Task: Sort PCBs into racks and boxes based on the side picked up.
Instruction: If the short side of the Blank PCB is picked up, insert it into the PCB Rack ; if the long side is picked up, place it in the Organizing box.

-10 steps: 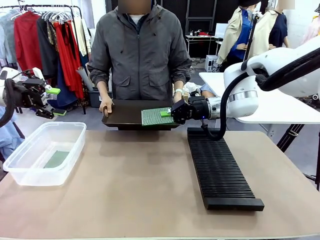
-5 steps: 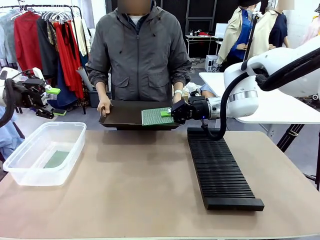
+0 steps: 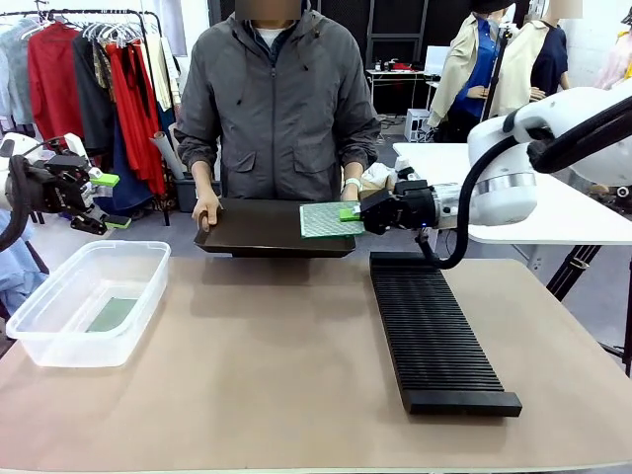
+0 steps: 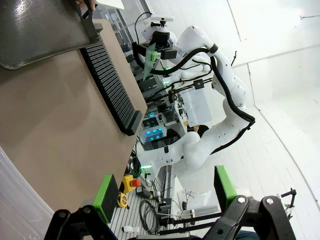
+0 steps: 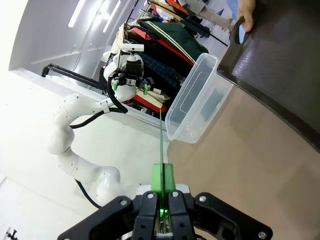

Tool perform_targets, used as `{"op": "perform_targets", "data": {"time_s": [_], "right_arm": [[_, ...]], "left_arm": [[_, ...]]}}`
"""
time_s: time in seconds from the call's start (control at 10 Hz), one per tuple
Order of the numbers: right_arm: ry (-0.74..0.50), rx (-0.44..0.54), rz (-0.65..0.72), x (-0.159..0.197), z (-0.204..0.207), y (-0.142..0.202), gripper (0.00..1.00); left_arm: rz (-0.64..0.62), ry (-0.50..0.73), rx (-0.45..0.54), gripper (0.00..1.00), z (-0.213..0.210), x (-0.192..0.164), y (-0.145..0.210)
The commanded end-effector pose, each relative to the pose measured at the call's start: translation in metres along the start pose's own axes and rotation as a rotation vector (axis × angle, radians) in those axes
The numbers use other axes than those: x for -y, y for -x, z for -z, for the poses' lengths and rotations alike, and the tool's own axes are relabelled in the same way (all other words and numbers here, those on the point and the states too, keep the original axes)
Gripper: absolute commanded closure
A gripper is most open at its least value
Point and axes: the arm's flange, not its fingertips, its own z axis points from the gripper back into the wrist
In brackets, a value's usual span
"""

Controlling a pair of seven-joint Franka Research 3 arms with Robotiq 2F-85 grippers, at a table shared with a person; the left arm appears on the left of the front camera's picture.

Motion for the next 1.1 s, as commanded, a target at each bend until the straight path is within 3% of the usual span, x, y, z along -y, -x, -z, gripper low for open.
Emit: {"op": "perform_targets", "data": {"time_s": [0.0,0.5,1.0], "right_arm": [[-0.002,0.012,-0.052,0.0,-0.031,0.011,1.0],[-0.043,0.07,-0.241,0.019,-0.112,0.022,1.0],[-0.08,-0.033,-0.485,0.036,-0.161,0.022,1.0]], "left_arm": [[-0.004,-0.008,-0.002,0.0,-0.001,0.003,0.001],[-0.004,-0.008,-0.002,0.0,-0.001,0.003,0.001],[-0.004,-0.008,-0.002,0.0,-0.001,0.003,0.001]]}}
